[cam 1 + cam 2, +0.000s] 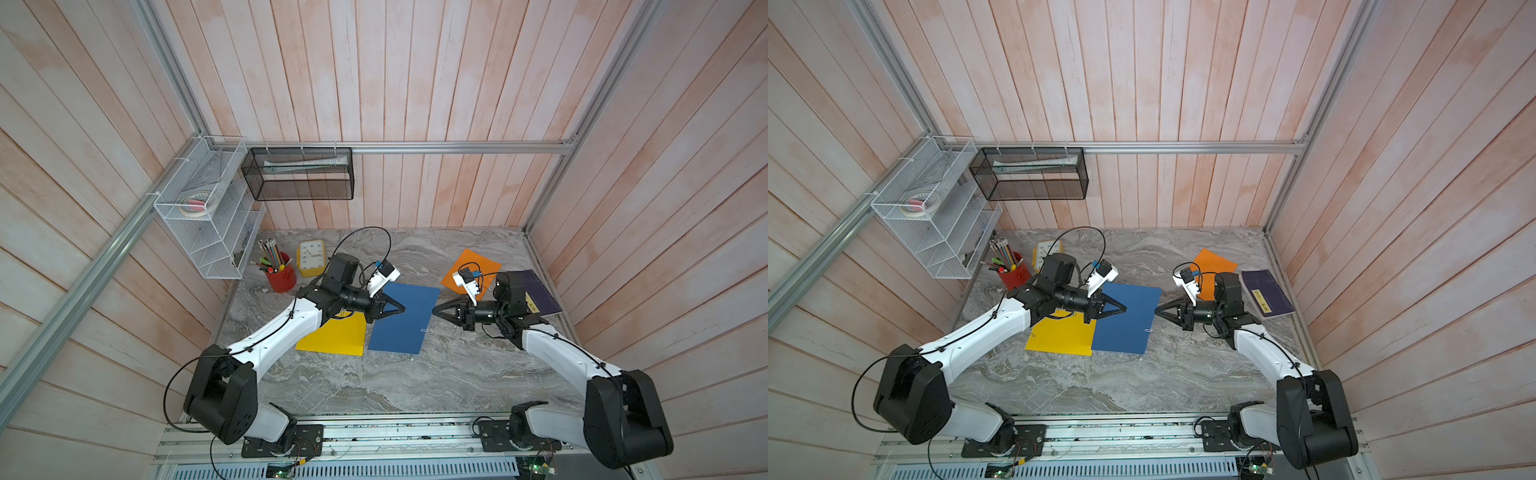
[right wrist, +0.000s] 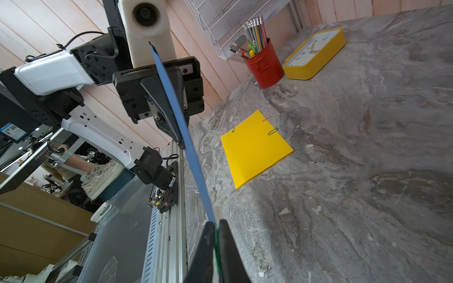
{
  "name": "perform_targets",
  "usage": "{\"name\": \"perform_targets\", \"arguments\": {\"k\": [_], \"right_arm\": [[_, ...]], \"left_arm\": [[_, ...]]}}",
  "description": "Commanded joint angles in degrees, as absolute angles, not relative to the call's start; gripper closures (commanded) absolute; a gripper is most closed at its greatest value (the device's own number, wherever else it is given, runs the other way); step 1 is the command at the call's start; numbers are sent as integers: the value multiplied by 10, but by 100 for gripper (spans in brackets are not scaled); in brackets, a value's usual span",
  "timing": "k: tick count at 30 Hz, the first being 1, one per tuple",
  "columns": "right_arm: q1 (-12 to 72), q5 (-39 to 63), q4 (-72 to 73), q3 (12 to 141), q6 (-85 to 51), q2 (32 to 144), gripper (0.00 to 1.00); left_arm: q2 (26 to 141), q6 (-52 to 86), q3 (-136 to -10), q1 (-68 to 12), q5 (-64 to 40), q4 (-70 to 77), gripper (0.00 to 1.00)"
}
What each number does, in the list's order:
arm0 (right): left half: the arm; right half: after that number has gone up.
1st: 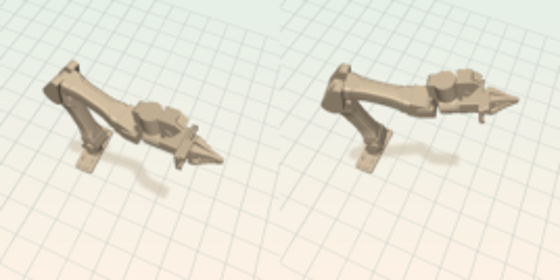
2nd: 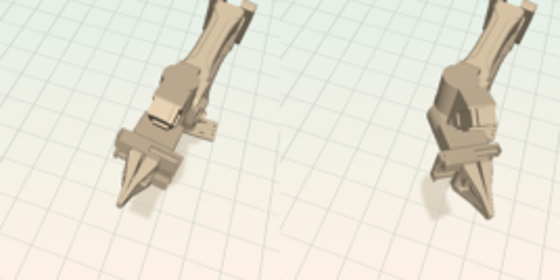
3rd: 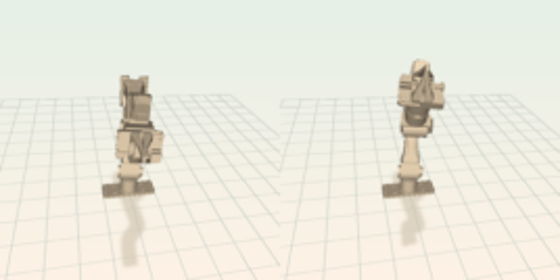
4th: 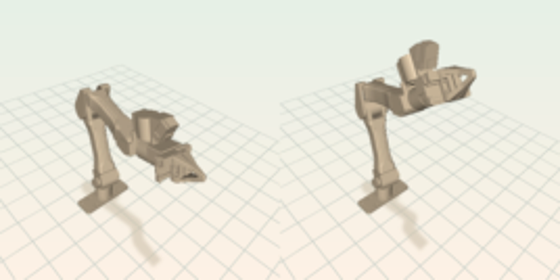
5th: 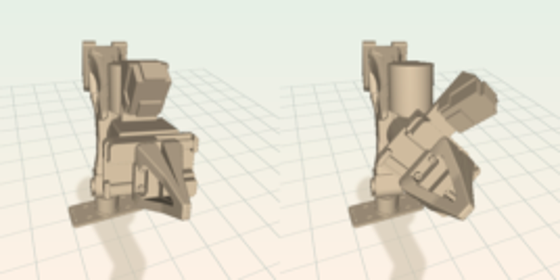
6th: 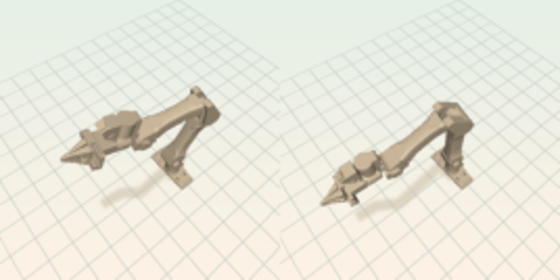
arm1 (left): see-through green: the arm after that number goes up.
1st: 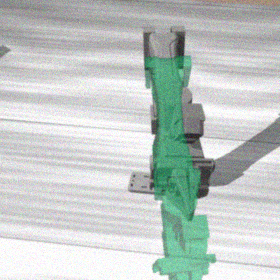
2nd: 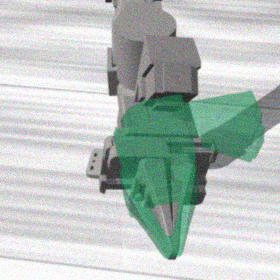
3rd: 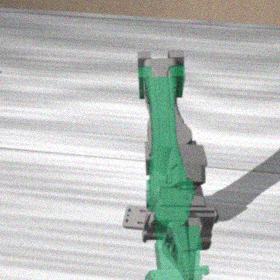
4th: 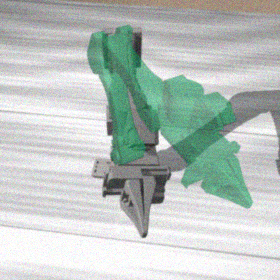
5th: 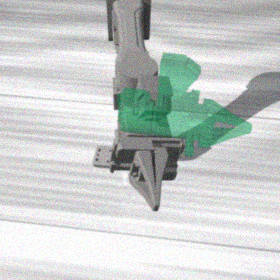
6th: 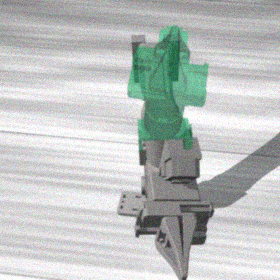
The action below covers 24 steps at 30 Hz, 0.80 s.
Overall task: Unclip the paperclips from the documents
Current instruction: Remove the paper clip from the document, then place the paper clip at the center of the board.
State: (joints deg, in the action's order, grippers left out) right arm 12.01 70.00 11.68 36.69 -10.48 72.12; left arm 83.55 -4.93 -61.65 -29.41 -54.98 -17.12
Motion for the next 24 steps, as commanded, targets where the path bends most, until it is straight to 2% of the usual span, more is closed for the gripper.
{"name": "perform_targets", "arguments": {"k": [1,6,9,17,24], "right_arm": [[105,677,89,383,-104,709,90],[79,621,67,373,-126,698,91],[45,549,42,351,-150,680,95],[-45,429,-17,274,-273,624,94],[-54,355,-72,229,-331,596,93]], "left_arm": [[823,-56,-611,-291,-542,-169,100],[826,-54,-613,-291,-538,-164,100],[824,-44,-610,-291,-528,-154,100],[823,-27,-598,-291,-505,-128,100],[823,-25,-594,-291,-499,-121,100]]}}
